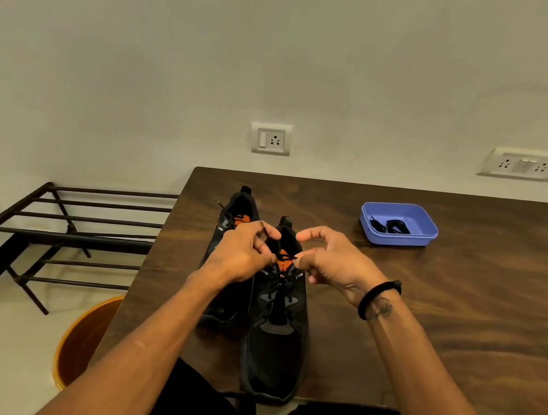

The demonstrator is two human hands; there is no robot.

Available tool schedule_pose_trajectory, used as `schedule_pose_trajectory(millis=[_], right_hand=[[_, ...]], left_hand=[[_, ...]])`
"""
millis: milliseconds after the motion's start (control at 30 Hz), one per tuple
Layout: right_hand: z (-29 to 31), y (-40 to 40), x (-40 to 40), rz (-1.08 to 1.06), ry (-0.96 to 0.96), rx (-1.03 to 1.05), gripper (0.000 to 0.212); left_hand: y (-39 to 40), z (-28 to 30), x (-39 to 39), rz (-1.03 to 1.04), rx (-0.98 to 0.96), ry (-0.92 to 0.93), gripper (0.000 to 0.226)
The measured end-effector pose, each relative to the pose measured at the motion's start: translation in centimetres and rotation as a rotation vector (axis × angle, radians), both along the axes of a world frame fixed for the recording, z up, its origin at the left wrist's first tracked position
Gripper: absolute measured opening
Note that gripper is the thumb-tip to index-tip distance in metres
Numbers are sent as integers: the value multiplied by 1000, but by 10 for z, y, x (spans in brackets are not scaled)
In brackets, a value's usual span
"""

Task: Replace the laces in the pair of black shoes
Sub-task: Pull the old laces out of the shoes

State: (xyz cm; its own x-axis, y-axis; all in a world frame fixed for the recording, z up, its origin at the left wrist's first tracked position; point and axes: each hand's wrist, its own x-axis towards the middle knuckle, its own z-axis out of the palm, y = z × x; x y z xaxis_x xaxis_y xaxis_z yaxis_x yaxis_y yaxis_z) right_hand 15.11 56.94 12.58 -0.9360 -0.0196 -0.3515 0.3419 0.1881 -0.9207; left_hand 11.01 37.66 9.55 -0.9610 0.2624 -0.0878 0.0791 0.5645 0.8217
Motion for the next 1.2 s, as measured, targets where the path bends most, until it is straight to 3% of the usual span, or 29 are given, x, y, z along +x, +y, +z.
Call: schedule_pose_trajectory(millis=[133, 267, 400, 567, 633, 700, 767, 800, 900, 967, 1033, 1100, 1200], right_hand=[[5, 6, 5, 153, -61, -88, 47], [21, 16, 10, 171, -21, -359, 52], [31, 34, 11, -42, 65, -423, 38], [29, 61, 6, -432, 149, -528, 21], [27, 71, 5, -522, 177, -428, 25], [16, 82, 3, -515, 171, 78, 35], [0, 87, 4, -395, 92, 719, 44], [-6, 86, 5, -315, 64, 877, 44], [-8, 67, 2, -19, 101, 791, 40], [-4, 45, 2, 216, 157, 755, 49], [-6, 23, 2, 393, 219, 800, 60], [-13, 6, 3, 530, 248, 850, 65], [-18, 1, 3, 571, 255, 848, 65]], left_hand=[[-4, 1, 5, 110, -129, 75, 43], [-6, -3, 1, 303, -88, 129, 46], [-12, 6, 0, 514, 353, 32, 41], [-27, 17, -8, 861, 732, 122, 39], [-32, 20, -8, 961, 765, 199, 40], [-34, 23, -7, 1015, 603, 201, 60], [-32, 27, -4, 970, 418, 87, 83], [-31, 27, -2, 912, 319, 88, 84], [-24, 20, 1, 525, -82, 334, 45], [-14, 13, 3, 142, -166, 275, 29], [-4, 6, 6, -175, -250, 133, 36], [2, 1, 6, -329, -386, 116, 36], [3, -2, 3, -319, -423, 126, 28]])
